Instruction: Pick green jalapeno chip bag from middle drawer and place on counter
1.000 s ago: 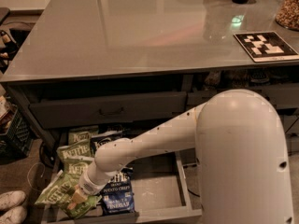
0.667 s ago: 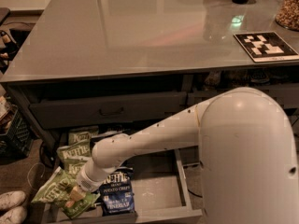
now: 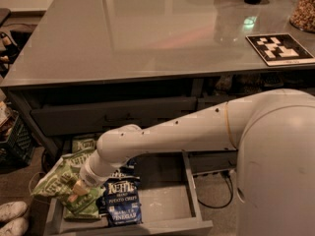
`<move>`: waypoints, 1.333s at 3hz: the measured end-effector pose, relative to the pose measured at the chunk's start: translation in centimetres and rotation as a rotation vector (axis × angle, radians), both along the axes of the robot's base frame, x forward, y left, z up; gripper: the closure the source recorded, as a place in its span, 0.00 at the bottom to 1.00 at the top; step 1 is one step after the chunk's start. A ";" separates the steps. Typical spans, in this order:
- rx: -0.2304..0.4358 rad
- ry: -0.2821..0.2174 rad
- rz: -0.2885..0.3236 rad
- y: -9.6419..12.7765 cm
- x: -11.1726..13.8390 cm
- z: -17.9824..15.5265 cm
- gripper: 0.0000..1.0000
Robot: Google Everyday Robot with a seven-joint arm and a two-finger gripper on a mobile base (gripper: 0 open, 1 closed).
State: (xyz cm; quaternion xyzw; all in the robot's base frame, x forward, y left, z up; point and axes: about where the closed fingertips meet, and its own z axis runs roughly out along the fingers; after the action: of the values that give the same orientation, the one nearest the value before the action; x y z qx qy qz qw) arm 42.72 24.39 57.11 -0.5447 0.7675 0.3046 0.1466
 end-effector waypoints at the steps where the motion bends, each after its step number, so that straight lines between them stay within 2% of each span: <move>1: 0.000 -0.008 0.001 0.0 0.1 0.3 1.00; 2: -0.004 -0.032 -0.001 0.0 0.1 1.8 1.00; 3: -0.010 -0.074 -0.022 -0.3 0.0 5.6 1.00; 4: -0.023 -0.165 -0.046 -1.1 0.0 11.4 1.00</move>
Offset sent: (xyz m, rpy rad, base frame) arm 0.0029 -0.0006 0.0415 -0.0096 -0.0715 -0.0086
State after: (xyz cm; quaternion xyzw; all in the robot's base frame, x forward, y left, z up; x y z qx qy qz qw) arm 42.74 23.32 68.53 -0.5519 0.7685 0.2463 0.2102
